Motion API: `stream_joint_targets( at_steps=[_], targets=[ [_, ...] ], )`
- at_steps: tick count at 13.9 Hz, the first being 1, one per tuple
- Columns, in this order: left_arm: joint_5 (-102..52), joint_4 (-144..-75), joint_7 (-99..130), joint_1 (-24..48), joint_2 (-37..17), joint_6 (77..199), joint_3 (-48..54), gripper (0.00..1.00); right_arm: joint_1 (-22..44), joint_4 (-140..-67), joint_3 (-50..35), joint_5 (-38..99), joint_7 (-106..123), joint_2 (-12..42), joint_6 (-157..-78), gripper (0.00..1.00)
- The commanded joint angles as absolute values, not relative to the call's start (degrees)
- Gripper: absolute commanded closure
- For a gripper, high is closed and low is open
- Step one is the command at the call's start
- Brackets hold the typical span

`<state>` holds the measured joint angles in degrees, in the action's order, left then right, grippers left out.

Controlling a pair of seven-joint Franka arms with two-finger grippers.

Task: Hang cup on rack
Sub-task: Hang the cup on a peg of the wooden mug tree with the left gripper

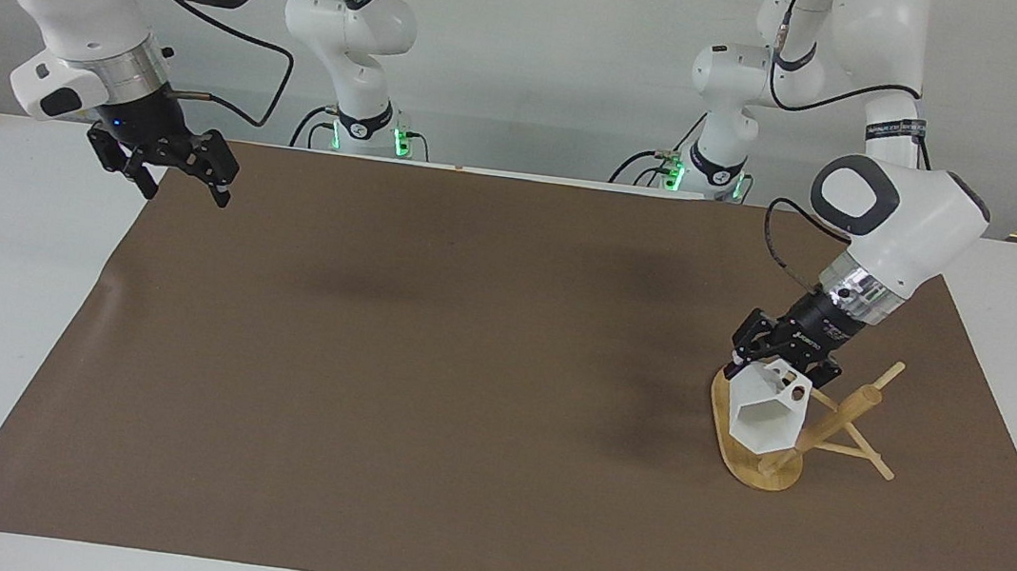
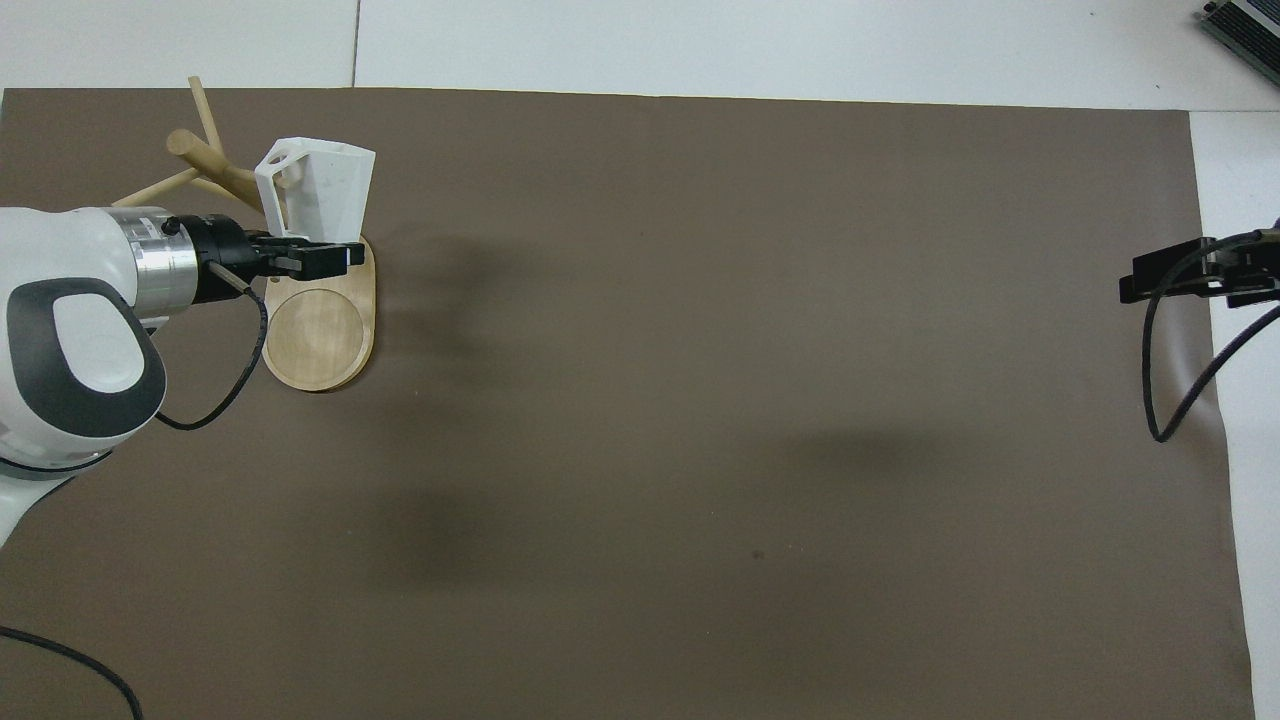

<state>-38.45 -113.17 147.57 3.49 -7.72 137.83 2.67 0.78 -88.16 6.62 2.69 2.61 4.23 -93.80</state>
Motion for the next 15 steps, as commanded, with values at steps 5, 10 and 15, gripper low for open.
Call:
stream_joint_targets(
  at_steps=[5, 10, 15],
  targets=[
    [-37.5, -113.5, 157.2, 2.4, -7.7, 138.3, 3.1, 1.00, 1.5, -88.5, 6.7, 3.4, 0.9, 4.3, -93.7, 0.00],
    [-37.5, -113.5, 157.0, 2.2, -7.6, 137.5, 3.1, 0.00, 1.6, -88.6, 6.6, 1.8, 1.1, 4.5, -96.7, 0.00],
    [-30.7, -113.0, 156.3, 1.8, -6.9, 133.7, 2.9, 0.00, 1.6, -88.9, 6.6, -0.7, 1.4, 4.4, -97.4, 0.00]
  ],
)
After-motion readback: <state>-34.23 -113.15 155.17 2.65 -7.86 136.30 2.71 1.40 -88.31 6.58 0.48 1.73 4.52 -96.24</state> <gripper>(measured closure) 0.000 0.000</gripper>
